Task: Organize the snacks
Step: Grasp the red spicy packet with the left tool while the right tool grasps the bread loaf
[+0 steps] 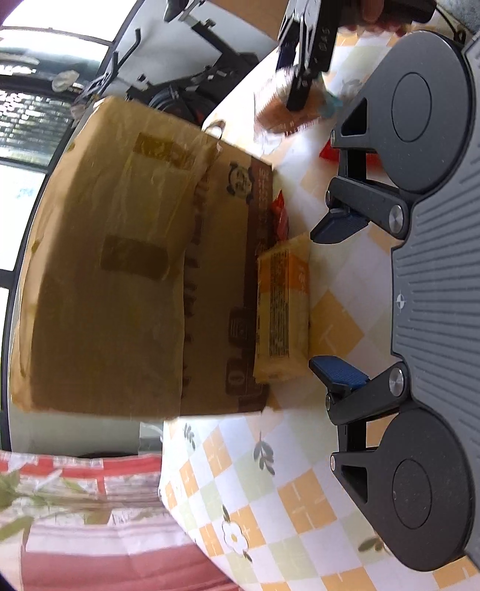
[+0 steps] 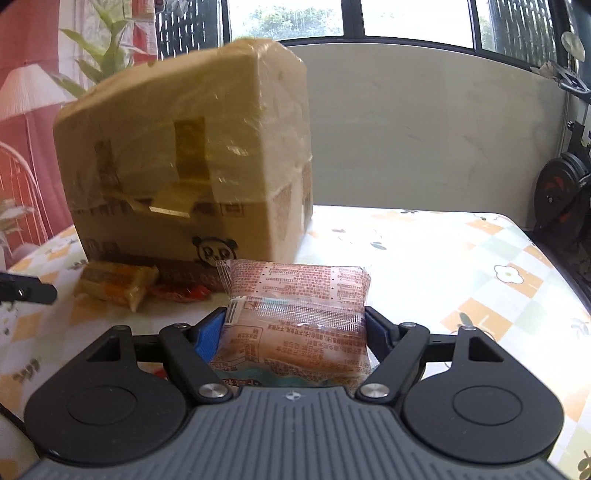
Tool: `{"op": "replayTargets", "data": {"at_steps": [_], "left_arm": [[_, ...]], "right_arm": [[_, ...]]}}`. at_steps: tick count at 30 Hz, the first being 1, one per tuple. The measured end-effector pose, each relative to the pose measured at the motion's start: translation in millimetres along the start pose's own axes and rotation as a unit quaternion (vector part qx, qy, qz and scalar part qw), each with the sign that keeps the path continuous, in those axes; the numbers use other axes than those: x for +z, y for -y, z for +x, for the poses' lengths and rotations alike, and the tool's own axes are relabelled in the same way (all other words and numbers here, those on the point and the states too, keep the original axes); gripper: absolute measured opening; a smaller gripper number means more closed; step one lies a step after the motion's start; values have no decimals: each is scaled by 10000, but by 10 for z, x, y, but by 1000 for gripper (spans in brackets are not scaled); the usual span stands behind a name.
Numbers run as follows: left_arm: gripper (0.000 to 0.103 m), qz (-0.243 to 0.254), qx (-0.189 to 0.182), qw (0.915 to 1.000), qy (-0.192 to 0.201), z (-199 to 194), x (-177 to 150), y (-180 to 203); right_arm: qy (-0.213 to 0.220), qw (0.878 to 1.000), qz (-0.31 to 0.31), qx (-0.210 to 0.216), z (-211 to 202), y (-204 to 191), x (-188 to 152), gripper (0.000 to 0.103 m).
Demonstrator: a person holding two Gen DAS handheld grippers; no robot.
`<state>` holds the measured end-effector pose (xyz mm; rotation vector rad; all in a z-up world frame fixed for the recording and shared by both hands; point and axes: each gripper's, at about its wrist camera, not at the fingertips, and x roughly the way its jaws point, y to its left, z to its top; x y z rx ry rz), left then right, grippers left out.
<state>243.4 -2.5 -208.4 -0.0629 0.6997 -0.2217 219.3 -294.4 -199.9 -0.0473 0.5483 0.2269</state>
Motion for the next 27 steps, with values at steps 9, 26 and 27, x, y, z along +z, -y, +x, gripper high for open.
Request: {"op": "replayTargets", "data": {"at_steps": [9,26,27], "left_arm": [[69,665,-762,9945,-275,226,-134,646],[69,1317,-938,9839,-759,589,-361,1190],[69,1501,-878,9821,-718,611,-386,1220]], "right_arm": [[33,9996,251,128,11,164,-132,78],[276,9981,456,296,-44,210,-174,78],[277,9982,449,295,-50,211,-176,78]]}}
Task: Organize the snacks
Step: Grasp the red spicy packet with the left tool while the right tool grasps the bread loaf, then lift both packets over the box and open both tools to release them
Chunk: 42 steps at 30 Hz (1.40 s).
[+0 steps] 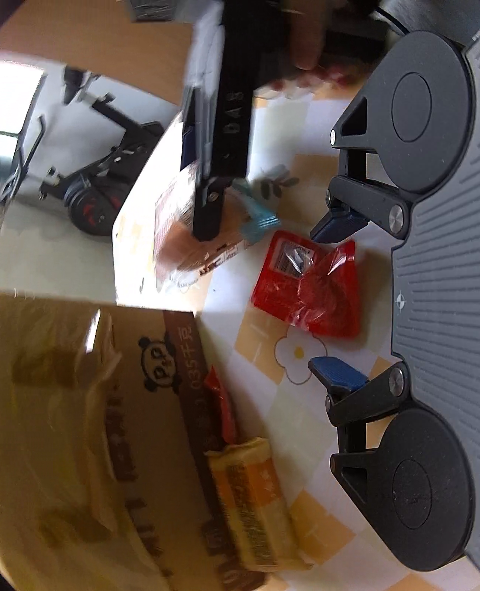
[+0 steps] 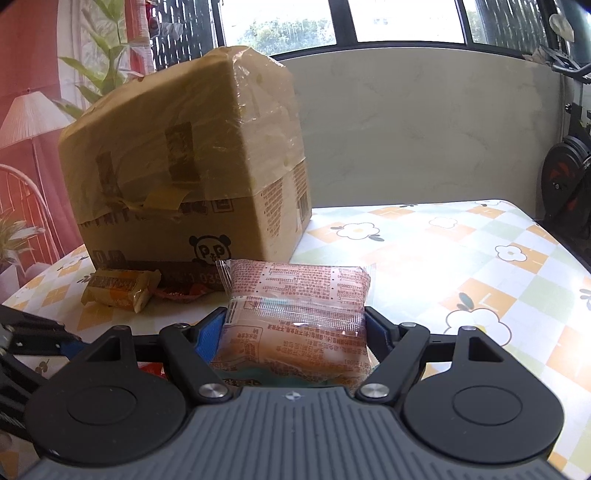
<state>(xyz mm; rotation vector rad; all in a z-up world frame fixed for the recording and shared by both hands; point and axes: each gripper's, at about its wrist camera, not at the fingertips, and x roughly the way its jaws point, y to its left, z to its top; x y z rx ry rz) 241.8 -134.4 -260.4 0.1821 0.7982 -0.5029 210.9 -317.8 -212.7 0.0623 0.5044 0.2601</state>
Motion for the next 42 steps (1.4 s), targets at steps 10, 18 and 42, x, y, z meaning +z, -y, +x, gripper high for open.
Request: {"op": "replayTargets", "data": {"at_steps": [10,18,42], "left_arm": [[46,-371,44,9989,300,-148,-98,-191],[45,-479,147,9980,380,-259,-142,-288],[53,-28,167,9995,278,-102,-35,-255]], "right_arm": [[-22,9999,-68,90,-6,-2,-5,78],[16,10000,-60,4,-19,-13,-7,78],[-124,9999,-52,104,35,1,2,78]]}}
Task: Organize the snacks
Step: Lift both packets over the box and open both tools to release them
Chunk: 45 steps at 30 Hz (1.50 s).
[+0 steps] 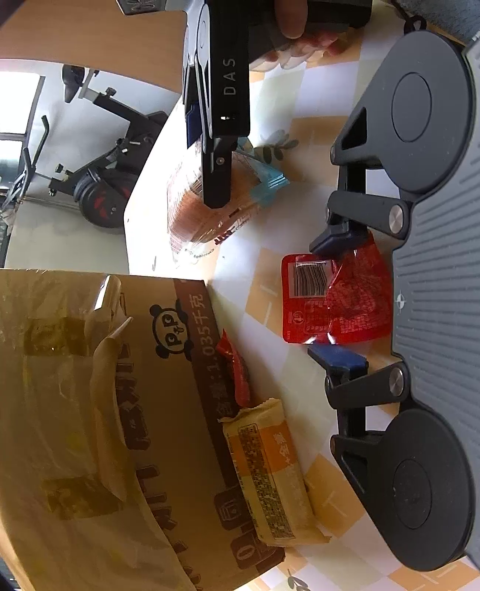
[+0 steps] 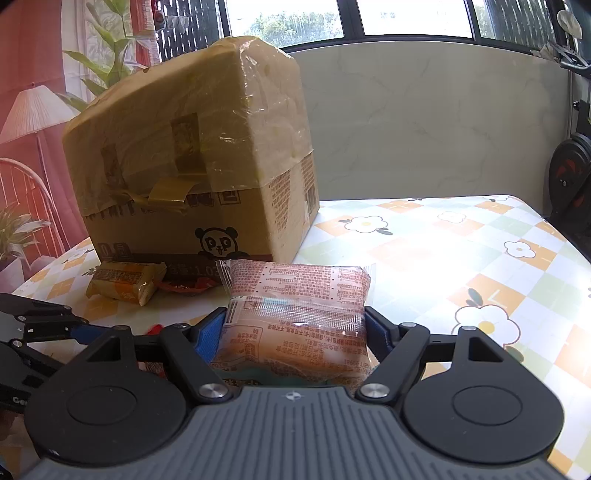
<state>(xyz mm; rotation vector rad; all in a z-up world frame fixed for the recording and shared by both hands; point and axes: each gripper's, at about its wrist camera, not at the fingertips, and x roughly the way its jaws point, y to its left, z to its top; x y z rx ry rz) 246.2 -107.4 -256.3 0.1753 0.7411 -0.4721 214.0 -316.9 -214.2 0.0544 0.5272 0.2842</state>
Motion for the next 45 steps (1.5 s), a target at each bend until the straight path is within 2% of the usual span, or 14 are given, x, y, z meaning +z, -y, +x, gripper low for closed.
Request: {"op": "replayTargets", "data": {"at_steps": [6,14,19,26,30,33,39,43,45], "left_arm": [[45,-251,-15,9996,101,-114,-41,-79],[44,-475,102,9986,188,-194,-55,-216],[44,-513,136,9979,378,-302,-33,-284],[44,-461,288,9960,707,-547,132,-413],[44,-413,327,9936,996,-779,314,-531],[44,-199,398,9900,1338,-992,526,-603],[45,-101,464,9775,2056,-1403,1056,-823],[45,-180,596,9704,2335,-1526,1415,-1023],[45,-199,670,9685,2390,-1468,1604,-1116]], "right_arm": [[-1,10000,3,-2,-1,-2,-1,78],[-13,10000,-22,-22,-2,-8,-3,78],[-16,10000,-21,-37,6,-9,-2,78],[-156,9998,-44,-114,0,-48,55,78],[8,9999,158,7,-173,-105,162,78],[286,9995,66,150,-367,-177,391,78],[1116,9926,-155,451,-664,-340,1177,78],[1346,9870,-568,668,-560,-568,1696,78],[1392,9844,-812,713,-405,-717,1915,78]]}}
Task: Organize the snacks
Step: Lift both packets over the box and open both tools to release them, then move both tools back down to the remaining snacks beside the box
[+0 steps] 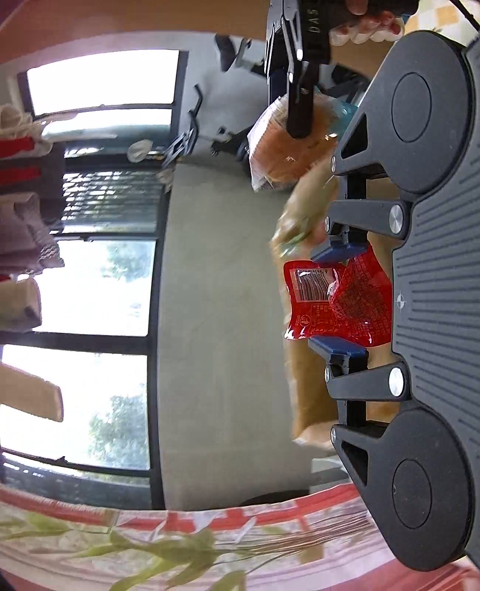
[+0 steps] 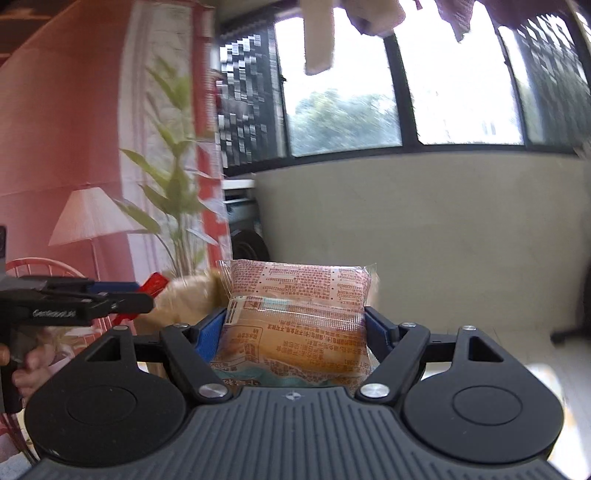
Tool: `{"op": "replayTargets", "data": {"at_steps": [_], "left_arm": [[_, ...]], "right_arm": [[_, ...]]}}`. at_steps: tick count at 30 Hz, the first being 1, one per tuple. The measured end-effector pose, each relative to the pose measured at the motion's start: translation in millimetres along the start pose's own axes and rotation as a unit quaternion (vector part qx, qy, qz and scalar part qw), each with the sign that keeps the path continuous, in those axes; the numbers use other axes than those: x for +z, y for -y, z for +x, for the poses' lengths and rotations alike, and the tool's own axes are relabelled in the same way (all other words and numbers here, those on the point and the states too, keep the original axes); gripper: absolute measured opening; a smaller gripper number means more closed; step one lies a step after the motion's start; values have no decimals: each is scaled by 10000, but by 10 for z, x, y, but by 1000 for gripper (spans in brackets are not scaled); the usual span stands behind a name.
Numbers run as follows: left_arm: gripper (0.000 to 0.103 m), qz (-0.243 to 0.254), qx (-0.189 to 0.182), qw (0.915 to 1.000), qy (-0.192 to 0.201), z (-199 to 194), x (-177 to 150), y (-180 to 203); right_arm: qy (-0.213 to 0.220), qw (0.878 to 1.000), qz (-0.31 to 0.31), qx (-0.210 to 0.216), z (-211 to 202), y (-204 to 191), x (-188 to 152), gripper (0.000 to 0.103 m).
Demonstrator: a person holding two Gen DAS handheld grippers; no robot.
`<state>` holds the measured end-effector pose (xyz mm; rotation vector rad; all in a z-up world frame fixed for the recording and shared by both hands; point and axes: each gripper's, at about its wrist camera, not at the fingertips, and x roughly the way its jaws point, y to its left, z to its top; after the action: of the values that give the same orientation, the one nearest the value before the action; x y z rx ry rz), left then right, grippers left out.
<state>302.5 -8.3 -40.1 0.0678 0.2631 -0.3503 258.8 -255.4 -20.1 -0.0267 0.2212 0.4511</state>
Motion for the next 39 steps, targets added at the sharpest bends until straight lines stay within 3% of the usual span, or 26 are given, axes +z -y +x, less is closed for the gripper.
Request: {"op": "replayTargets", "data": {"at_steps": [8,15,18,26,39], "left_arm": [[49,-145,436,9987,-215,424,180,-308],[61,-447,402,9969,-509,585,73,-490],[70,-457,427,9963,-585,586,55,-554],[76,-456,401,9969,-504,343,103,-531],[76,-580,256,9970,-433,-139,-173,-267]], "right_arm": [[-415,9985,-336,-153,1005,-221,207,78],[-988,9940,-411,-214,1394,-298,88,80],[-956,9941,-402,-327,1330,-314,88,82],[-840,9951,-435,-285,972,-344,108,84],[-865,9953,-410,-173,345,-394,-228,84]]}}
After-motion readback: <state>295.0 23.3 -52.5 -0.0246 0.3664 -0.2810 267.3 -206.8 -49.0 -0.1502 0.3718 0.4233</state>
